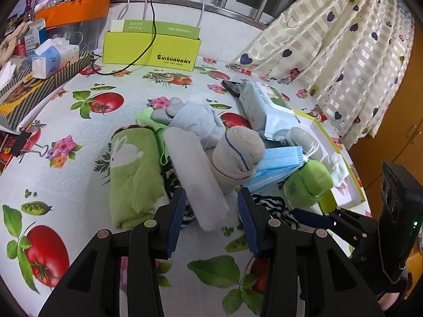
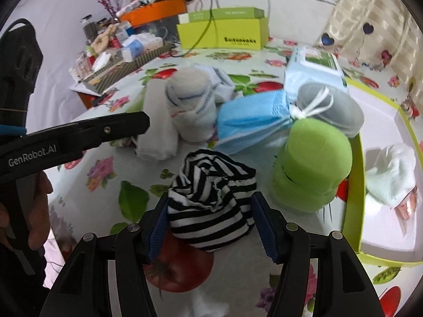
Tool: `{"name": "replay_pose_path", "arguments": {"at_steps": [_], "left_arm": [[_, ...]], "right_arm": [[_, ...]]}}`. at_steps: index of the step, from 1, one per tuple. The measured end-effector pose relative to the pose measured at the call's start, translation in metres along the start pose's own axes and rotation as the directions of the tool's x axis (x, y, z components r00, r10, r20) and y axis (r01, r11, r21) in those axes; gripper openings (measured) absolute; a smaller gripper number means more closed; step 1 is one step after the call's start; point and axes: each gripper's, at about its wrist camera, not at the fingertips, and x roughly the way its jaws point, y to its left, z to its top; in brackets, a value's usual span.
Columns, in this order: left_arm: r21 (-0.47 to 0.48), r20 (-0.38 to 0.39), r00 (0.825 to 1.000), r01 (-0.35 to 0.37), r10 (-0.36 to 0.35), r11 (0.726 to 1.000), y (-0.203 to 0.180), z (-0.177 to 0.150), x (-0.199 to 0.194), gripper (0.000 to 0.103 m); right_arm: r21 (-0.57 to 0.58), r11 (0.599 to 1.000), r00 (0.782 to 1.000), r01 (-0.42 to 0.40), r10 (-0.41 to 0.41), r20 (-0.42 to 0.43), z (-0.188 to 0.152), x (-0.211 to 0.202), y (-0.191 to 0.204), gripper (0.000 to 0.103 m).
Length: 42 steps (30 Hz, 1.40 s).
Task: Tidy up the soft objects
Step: 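Grasp the black-and-white striped sock with the right gripper, then grasp the white rolled cloth with the left gripper, then carry the white cloth and striped sock over the white tray with both grippers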
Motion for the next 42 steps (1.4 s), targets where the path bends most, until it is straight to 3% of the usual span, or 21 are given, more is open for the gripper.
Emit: {"name": "replay_pose_path", "arguments": {"at_steps": [3,6,9,14,16,19,42], "left_arm": [[-0.009,-0.01,1.0,-0.014,0.014,1.0,0.002,0.003,0.008,0.042],[-0.018,-0.019,1.0,-0.019,0.019,1.0,0.006,0.005,0.015,0.042],[-0.027,-0.026,0.999,-0.035,0.034,0.999,0.006,0.006,0.021,0.042],[-0.038,-0.025,0.998,-0.056,0.055,0.998,0.006,0.005,0.025,0.041],[-0.031,-0.018,0.998,-0.068,0.068,0.997,0.004,0.004,0.023,0.022],[-0.027,-0.003,0.997,-0.078,0.078,0.997,0.003,0.0,0.017,0.018],[0.01,0.11,0.993,-0.049,0.048,0.999,-0.022,-0.02,-0.057,0.017]], "right_arm": [[0.009,1.0,1.0,0.001,-0.001,0.004,-0.001,0.002,-0.003,0.057],[-0.001,1.0,1.0,0.004,-0.004,0.01,-0.001,0.002,-0.003,0.032],[-0.001,1.0,1.0,-0.001,0.001,0.015,-0.003,0.001,-0.005,0.022],[-0.003,1.0,1.0,-0.011,0.011,0.021,-0.006,-0.004,-0.007,0.019],[-0.006,1.0,1.0,-0.013,0.013,0.027,-0.007,-0.008,-0.007,0.017],[-0.007,1.0,0.999,-0.014,0.014,0.039,-0.01,-0.015,-0.007,0.016],[-0.041,0.999,0.984,-0.022,0.029,0.177,-0.019,-0.08,0.009,0.016]]}}
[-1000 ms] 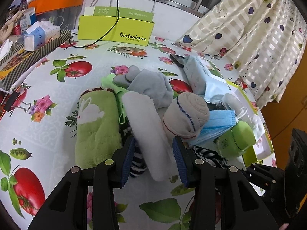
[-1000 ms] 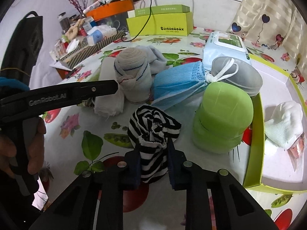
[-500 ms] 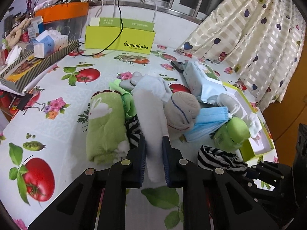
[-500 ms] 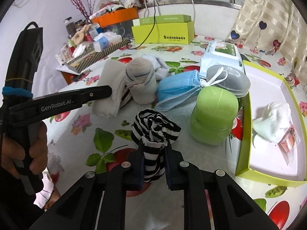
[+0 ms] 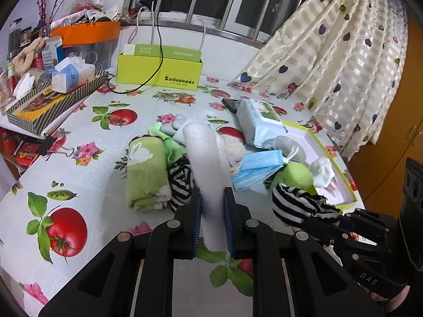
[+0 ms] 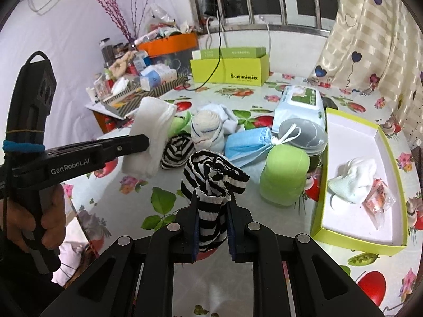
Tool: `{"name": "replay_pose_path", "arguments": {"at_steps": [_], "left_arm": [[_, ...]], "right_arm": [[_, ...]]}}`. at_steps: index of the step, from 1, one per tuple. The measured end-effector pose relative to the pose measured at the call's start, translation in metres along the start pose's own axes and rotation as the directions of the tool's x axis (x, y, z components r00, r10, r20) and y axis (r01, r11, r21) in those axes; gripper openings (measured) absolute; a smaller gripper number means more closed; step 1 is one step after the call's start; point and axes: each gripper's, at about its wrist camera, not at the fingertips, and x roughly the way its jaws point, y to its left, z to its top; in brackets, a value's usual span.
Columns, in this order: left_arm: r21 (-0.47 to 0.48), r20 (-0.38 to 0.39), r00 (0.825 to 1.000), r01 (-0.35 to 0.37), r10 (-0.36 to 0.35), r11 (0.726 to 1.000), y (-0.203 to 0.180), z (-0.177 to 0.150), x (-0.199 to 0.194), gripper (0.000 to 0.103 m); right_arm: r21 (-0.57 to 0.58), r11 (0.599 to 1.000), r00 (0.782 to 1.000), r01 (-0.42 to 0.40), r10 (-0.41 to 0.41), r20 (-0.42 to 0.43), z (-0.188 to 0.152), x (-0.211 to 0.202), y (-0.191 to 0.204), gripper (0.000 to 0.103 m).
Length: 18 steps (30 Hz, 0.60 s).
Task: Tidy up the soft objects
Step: 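Carry the white cloth and striped sock over the white tray with both grippers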
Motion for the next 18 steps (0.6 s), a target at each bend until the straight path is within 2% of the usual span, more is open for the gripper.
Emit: {"name": "replay_pose_path", "arguments": {"at_steps": [18], "left_arm": [[0.081,0.013,0.997,0.071,-0.072,0.994,-0.039,0.008,-0.009,0.017]], "right_arm": [[0.037,0.998,0.996,0.052,-0.054,0.064,0.004,-0.03,-0.02,0.016]]}}
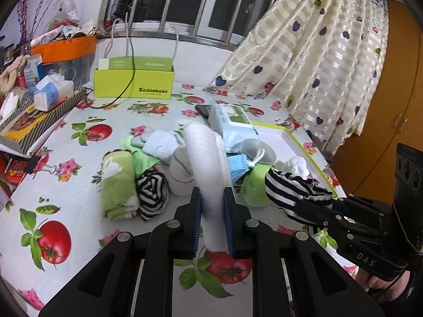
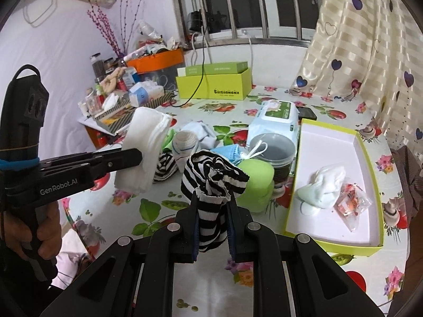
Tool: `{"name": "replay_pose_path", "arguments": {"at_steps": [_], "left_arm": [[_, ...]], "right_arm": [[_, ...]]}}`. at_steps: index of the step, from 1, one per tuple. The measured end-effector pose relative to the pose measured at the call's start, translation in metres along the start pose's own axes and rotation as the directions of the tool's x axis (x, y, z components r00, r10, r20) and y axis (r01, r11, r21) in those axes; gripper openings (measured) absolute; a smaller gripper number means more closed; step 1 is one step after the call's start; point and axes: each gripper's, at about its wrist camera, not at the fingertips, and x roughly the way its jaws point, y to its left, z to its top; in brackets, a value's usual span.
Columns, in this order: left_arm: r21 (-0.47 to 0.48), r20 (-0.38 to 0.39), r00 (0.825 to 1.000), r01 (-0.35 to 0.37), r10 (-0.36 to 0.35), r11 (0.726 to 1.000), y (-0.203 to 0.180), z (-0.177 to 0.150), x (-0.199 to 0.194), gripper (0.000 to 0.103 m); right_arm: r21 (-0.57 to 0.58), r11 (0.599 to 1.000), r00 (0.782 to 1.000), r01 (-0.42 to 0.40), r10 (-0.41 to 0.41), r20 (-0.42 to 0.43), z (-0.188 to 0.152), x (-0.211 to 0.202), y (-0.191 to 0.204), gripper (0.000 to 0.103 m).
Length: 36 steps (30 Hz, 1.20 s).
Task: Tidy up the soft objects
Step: 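Carry the white cloth and striped sock over the white tray with both grippers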
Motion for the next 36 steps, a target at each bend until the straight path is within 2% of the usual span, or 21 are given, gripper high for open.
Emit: {"name": "replay_pose_path", "arguments": {"at_steps": [15,36], "left_arm": [[0.058,-0.018,0.999,0.043,-0.042,0.997,-0.03,0.009,0.013,0.017],[0.115,-0.032,0.994,0.107,-0.104,0.988,-0.075,0.025,0.033,0.017]], "right_arm": [[0.051,0.997,0.998,0.049,-0.051,0.033,-0.002,-0.018,-0.034,0.016],[0.142,0.979,0.985,0.144,-0.156,0.077,0.002,-0.049,-0.103,0.016]]}}
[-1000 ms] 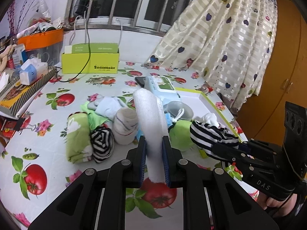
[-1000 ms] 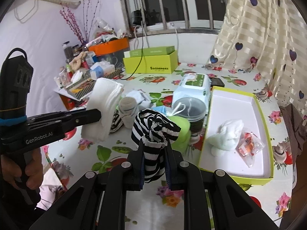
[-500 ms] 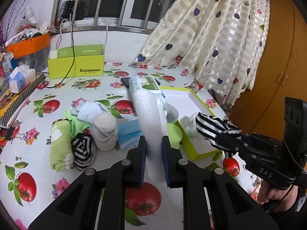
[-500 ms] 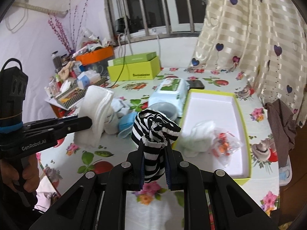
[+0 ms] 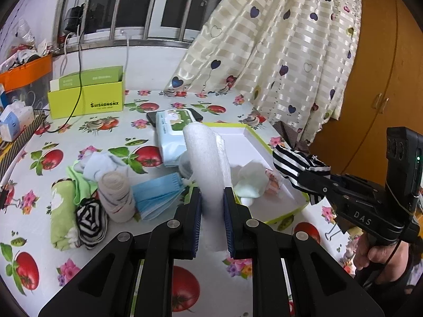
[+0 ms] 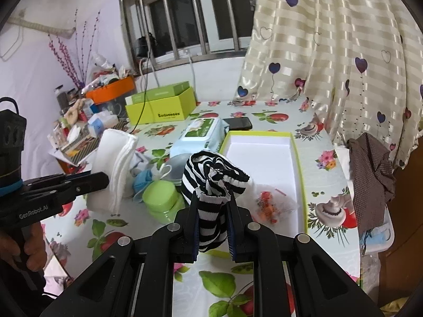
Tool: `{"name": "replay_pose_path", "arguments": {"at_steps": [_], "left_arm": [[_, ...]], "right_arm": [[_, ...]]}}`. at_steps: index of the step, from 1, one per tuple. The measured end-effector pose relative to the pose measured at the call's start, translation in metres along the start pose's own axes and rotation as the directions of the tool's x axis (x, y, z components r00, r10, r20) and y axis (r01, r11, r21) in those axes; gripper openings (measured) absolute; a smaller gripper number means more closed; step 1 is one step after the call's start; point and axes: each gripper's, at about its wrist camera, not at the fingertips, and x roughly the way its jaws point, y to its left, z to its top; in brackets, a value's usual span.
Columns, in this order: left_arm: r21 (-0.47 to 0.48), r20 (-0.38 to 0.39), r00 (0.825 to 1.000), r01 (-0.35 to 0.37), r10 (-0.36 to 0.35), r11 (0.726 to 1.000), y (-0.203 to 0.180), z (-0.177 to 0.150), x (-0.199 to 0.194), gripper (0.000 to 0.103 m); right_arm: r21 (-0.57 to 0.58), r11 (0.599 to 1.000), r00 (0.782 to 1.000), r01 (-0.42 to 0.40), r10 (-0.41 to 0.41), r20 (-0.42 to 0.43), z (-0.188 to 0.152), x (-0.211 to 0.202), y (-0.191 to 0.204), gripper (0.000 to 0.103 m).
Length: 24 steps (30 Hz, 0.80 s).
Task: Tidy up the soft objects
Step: 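Carry the white cloth and striped sock over the white tray with both grippers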
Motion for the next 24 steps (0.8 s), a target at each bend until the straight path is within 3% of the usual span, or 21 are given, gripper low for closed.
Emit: {"name": "replay_pose_path", "arguments": {"at_steps": [11,24], "left_arm": [[0.046,-0.038,0.998,0.057,-0.056,0.997,-0.026,0.006,0.022,0.017],[0.079,-0.14,0.981,0.145,-0.133,0.986,-0.055,0.003,0.067,0.017]], "right_arm": [[0.037,0.999,0.999,0.038,-0.037,-0.024,-0.004,0.007,-0.023,0.016],[0.081,0.992,0.991,0.093,-0.085,-0.104,-0.02,0.022,-0.054,0.016]]}}
